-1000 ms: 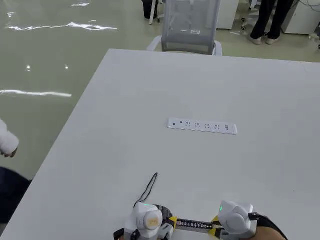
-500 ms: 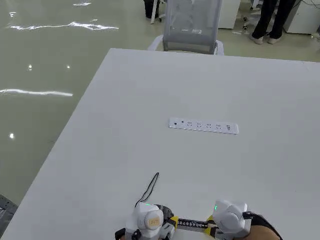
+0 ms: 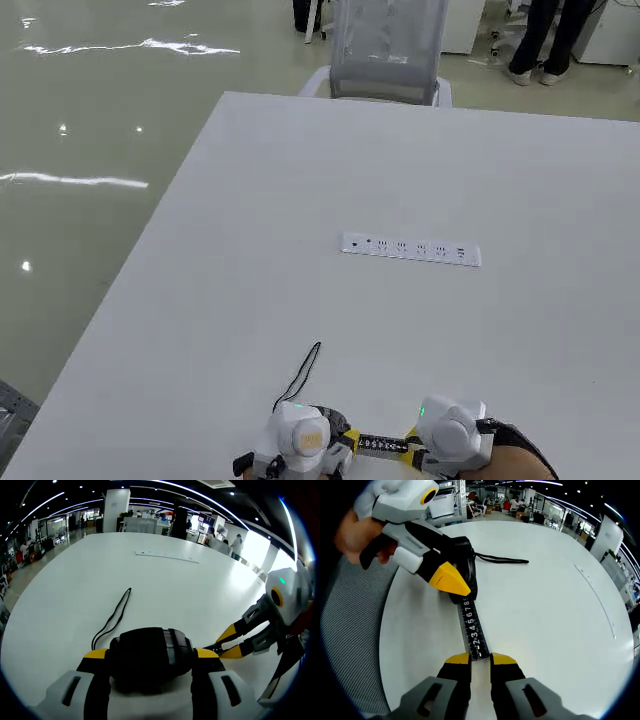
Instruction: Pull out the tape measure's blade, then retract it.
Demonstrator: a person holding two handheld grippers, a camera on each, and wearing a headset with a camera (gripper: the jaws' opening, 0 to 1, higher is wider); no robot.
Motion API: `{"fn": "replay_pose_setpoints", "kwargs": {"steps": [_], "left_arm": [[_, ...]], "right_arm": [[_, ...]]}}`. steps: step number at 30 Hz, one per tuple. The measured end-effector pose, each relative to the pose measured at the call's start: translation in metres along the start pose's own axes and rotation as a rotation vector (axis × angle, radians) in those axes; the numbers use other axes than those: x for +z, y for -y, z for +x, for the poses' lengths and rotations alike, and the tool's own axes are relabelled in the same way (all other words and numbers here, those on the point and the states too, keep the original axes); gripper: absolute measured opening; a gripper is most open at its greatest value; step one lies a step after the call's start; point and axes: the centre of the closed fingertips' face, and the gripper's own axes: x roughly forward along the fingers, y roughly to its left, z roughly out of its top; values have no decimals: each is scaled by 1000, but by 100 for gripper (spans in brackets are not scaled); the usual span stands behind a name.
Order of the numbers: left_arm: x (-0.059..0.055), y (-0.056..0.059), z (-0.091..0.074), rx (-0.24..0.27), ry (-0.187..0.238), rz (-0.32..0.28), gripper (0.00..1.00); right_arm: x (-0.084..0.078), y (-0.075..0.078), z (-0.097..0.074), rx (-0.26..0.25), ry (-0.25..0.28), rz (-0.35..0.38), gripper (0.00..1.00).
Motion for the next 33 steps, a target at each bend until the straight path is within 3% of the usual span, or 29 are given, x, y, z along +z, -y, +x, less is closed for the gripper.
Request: {"fn": "replay_pose_setpoints", "kwargs": {"steps": [33], "left_arm": [[-1, 0, -1, -6, -5, -6, 62]], "right_arm": [[25, -7, 15, 11, 33, -15, 13]]}}
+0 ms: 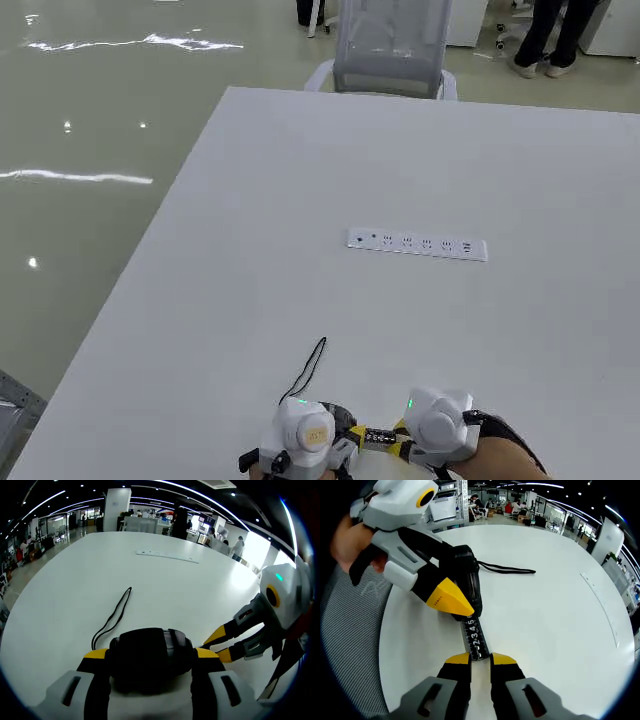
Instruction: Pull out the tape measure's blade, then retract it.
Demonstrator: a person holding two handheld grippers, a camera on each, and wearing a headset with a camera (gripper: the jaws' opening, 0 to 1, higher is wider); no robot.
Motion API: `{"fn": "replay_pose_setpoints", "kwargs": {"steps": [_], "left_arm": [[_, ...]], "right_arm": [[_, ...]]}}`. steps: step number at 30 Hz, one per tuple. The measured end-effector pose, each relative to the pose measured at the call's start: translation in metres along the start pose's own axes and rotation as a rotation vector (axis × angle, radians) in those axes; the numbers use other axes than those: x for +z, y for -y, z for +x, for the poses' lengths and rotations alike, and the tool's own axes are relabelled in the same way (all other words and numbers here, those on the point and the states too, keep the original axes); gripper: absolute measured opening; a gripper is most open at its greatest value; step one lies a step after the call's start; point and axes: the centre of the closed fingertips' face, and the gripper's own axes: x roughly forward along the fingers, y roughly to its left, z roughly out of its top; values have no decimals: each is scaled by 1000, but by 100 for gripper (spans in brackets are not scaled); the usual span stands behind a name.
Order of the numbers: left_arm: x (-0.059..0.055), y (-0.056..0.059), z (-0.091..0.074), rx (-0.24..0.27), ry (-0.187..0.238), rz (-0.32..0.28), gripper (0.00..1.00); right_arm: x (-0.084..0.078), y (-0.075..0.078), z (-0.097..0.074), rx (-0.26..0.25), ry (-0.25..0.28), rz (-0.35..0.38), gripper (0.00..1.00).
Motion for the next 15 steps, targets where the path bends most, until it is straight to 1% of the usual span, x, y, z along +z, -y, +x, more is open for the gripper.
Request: {"fn": "replay_pose_setpoints", "kwargs": {"steps": [3, 15], "left_arm": [[0, 0, -1, 0, 3, 6, 62], [1, 0, 0, -7, 5, -5, 61]], "right_arm": [[1, 0, 1, -1, 0, -4, 13], [11, -2, 7, 9, 11, 1, 12]]}}
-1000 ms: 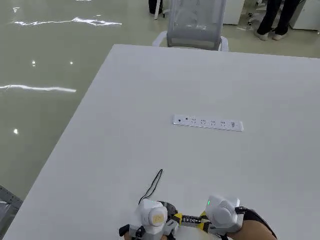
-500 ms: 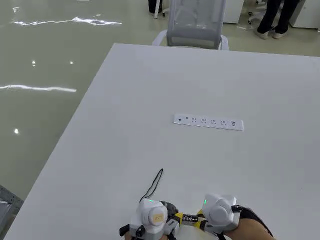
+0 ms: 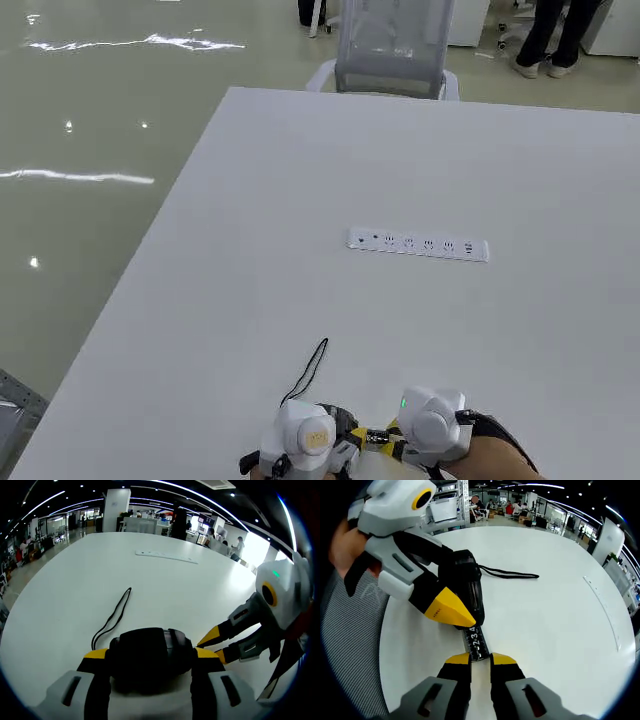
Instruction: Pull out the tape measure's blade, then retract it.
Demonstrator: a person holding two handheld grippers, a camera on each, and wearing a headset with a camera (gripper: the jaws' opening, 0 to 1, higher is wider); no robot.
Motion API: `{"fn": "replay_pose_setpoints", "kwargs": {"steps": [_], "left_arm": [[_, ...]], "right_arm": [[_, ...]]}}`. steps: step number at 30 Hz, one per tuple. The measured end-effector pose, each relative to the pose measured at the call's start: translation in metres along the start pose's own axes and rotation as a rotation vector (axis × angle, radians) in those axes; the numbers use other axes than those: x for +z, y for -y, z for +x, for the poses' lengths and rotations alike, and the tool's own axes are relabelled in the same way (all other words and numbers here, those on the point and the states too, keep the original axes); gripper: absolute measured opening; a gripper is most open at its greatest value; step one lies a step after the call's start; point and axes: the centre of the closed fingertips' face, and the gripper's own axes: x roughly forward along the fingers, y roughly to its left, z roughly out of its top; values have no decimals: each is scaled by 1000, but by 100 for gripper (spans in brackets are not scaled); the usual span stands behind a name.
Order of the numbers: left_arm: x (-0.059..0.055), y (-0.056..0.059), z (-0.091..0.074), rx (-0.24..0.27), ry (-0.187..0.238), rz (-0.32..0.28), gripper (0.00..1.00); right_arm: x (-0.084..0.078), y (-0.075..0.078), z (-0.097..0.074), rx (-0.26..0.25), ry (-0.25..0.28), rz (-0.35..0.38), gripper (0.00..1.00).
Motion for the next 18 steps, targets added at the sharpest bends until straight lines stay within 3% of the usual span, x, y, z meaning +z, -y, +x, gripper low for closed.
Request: {"fn": "replay_pose_setpoints", "kwargs": {"steps": [18], "left_arm": [[1, -1, 0, -7, -4, -18, 62]], "right_arm": [[16, -6, 7, 15, 15, 3, 12]]}}
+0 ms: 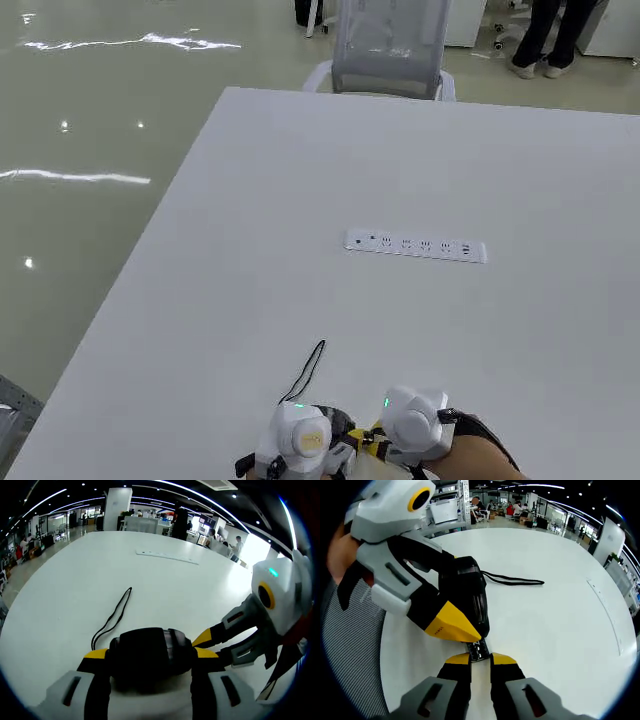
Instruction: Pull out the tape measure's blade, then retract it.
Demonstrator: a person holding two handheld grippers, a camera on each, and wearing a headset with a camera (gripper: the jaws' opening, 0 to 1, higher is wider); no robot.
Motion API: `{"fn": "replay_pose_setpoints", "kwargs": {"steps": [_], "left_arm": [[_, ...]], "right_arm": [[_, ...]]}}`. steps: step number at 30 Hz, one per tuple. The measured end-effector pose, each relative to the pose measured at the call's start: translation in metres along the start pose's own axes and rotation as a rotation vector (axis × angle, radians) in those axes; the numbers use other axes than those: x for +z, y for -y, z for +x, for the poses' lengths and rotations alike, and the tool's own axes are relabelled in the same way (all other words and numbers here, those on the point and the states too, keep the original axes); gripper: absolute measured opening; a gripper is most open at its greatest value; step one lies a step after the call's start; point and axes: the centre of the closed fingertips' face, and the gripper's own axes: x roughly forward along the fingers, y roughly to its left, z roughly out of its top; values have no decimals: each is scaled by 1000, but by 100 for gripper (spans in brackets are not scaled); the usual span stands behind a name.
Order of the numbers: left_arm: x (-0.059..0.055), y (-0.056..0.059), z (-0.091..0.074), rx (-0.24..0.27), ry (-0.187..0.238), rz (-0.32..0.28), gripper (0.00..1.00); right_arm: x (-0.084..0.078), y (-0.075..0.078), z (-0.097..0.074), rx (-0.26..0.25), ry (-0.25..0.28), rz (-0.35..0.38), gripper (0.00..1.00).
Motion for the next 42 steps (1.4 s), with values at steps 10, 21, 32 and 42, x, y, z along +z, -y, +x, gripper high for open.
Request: {"fn": "replay_pose_setpoints", "kwargs": {"steps": [10, 21, 32, 42], "left_arm": [[0, 0, -1, -8, 0, -2, 62], [0, 0, -1, -13, -5, 7, 61], [-1, 1, -1, -28, -11, -4, 61], [-1, 0, 0, -28, -4, 6, 61]], "right_arm": [[3, 0, 3, 7, 14, 7, 12], [6, -1, 6, 12, 23, 1, 12], [9, -3, 12, 14, 18, -3, 11], [10, -3, 12, 18, 20, -37, 13]]}}
